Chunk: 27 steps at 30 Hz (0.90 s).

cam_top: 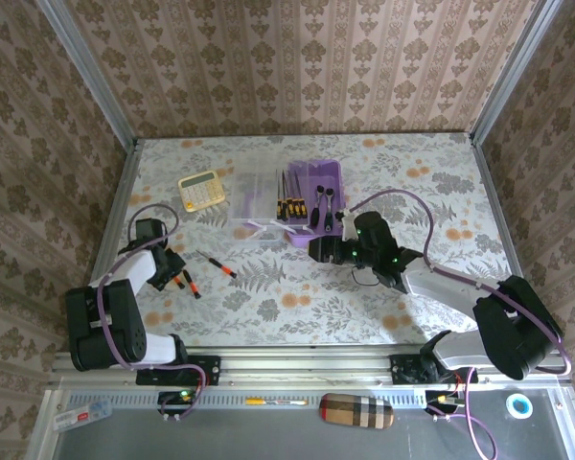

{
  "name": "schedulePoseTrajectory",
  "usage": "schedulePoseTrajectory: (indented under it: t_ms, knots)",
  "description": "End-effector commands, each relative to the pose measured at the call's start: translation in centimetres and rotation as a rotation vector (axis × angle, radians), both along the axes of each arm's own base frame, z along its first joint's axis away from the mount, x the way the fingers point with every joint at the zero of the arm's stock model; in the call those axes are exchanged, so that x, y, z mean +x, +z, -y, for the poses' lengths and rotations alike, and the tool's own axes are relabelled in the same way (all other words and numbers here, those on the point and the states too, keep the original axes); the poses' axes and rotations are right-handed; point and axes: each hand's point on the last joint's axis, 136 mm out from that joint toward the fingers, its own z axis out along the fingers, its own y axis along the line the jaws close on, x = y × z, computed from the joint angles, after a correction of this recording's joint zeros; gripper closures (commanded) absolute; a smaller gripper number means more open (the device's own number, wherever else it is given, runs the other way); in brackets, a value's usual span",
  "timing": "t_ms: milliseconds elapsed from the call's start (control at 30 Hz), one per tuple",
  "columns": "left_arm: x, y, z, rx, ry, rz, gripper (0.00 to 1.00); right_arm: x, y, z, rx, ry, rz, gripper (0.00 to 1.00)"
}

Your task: Pack the tool kit

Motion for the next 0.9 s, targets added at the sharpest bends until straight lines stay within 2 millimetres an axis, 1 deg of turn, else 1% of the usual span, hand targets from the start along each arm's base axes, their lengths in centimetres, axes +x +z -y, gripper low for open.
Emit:
schedulePoseTrajectory:
  t_ms: [0,300,400,500,667,800,867]
  knots:
    - [-0.2,0.3,0.2,-0.020,0.008,0.025,0.88,-0.4,2.3,-1.1,0.077,0.061,0.068,0.32]
    - [-0.5,3.5,-0.5,0.029,0.008,0.075,0.89,-0.3,2.3,-0.9,0.065,0.041,0.069,0.32]
    - [-0.3,5.0,-0.5,0.038,0.001,0.099,0.89,-0.3,2.2,-0.9,0.064,0.040,0.067,0.32]
    - [0.3,6.9,-0.2,0.033,-0.016,0.137,0.89,-0.1,2.0,-0.8,0.057,0.029,0.063,0.32]
    - [1.8,10.4,1.4,0.044,-0.080,0.190,0.90,0.1,1.8,-0.5,0.043,0.010,0.065,0.32]
    - [3.3,12.8,3.5,0.049,-0.158,0.221,0.89,0.1,1.5,-0.8,0.041,0.027,0.052,0.32]
    - [4.1,13.7,4.7,0.053,-0.199,0.231,0.89,0.0,1.4,-1.1,0.054,0.043,0.046,0.32]
